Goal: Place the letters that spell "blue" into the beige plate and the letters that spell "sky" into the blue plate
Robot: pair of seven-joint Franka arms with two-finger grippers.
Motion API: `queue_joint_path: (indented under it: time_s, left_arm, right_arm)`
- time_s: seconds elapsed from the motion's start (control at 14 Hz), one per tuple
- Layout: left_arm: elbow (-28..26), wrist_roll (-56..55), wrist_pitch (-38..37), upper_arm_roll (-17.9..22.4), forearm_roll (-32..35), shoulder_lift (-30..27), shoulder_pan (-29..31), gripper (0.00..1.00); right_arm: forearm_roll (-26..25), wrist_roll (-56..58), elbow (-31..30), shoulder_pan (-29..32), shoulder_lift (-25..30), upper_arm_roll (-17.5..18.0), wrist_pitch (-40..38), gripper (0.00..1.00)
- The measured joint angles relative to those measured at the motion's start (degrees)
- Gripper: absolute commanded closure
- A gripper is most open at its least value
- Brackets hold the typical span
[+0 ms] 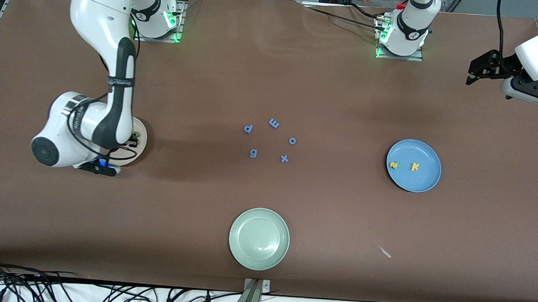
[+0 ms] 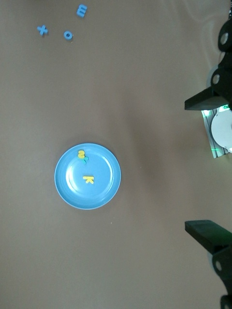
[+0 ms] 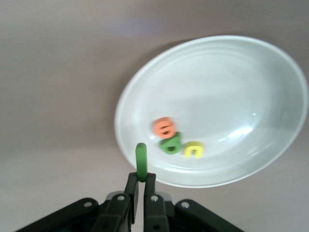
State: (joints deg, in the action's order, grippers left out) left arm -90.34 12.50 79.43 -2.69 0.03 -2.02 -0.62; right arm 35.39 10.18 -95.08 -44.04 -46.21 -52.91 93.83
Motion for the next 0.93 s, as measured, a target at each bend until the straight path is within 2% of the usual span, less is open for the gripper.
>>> queue_joint_path:
  time_s: [0.07, 0.14, 0.21, 0.57, 0.93]
  left_arm:
    - [0.0, -0.74, 0.0, -0.14, 0.11, 0.11, -0.01, 0.0]
    - [0.0, -0.99, 0.0, -0.25, 0.12, 0.24, -0.01, 0.0]
    - [0.0, -1.06, 0.0, -0.41, 0.13, 0.33, -0.01, 0.0]
    - [0.0, -1.23, -0.01, -0.75, 0.13, 0.36, -0.04, 0.0]
    - [0.0, -1.25, -0.04, -0.82, 0.13, 0.36, -0.04, 0.0]
  right_arm:
    - [-0.01, 1.11, -0.13, 1.18, -0.04, -0.02, -0.12, 0.99]
    - [-0.01, 2.17, -0.22, 2.24, -0.08, -0.02, -0.23, 0.4]
    - [-0.01, 2.81, -0.3, 3.12, -0.18, -0.02, -0.43, 0.0]
    - [0.0, 3.56, 0.99, 2.74, -0.43, 0.01, -3.42, 0.0]
    - [0.0, 3.26, 7.16, 0.57, -0.29, -0.22, -9.43, 0.0]
